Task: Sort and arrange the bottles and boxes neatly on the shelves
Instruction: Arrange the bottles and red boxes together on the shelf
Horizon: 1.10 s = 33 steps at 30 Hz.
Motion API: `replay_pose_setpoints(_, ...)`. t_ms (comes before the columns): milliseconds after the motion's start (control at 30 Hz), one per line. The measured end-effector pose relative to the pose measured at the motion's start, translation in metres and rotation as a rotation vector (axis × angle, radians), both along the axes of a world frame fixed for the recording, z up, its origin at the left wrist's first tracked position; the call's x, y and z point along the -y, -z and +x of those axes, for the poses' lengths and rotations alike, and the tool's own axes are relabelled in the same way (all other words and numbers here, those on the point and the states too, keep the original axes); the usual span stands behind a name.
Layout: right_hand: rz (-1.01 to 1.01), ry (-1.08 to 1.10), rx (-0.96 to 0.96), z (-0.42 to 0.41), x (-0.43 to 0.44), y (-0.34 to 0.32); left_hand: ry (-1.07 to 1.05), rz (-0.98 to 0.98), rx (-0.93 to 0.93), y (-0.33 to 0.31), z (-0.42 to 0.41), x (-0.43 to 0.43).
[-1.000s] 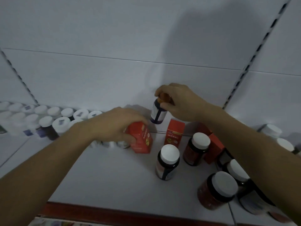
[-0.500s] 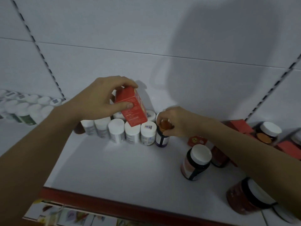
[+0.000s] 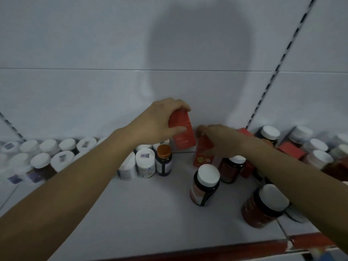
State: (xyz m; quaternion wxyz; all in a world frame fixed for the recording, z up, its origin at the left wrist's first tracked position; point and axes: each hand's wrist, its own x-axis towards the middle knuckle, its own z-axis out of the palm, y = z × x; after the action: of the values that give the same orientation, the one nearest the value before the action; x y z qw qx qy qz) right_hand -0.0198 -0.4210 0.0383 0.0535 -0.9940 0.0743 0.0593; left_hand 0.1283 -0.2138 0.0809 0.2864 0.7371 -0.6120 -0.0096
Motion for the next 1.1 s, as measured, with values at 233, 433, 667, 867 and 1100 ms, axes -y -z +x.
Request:
replay_pose_setpoints(233, 0.156, 0.077, 0.102, -0.016, 0.016, -0.012, -0.034, 0.169, 0.105, 0.039, -0.001, 0.03)
replay_pose_setpoints(433, 0.089, 0.081, 0.12, -0.03, 0.041, -0.035, -0.033, 0.142, 0.089, 0.041, -0.014, 0.052)
replay_pose_setpoints(667, -0.194, 0.031, -0.012, -0.025, 0.002, -0.003, -0.072, 0.154, 0.08, 0.051, -0.027, 0.069)
replay_pose_setpoints(867, 0.013, -0.034, -0.102, -0.048, 0.019, -0.018, 0.019, 0.174, 0.07, 0.058, -0.04, 0.082)
replay_pose_setpoints(1100, 0.018, 0.159, 0.056, -0.105, 0.097, -0.056, 0.08, 0.08, -0.011, 0.062, -0.06, 0.104)
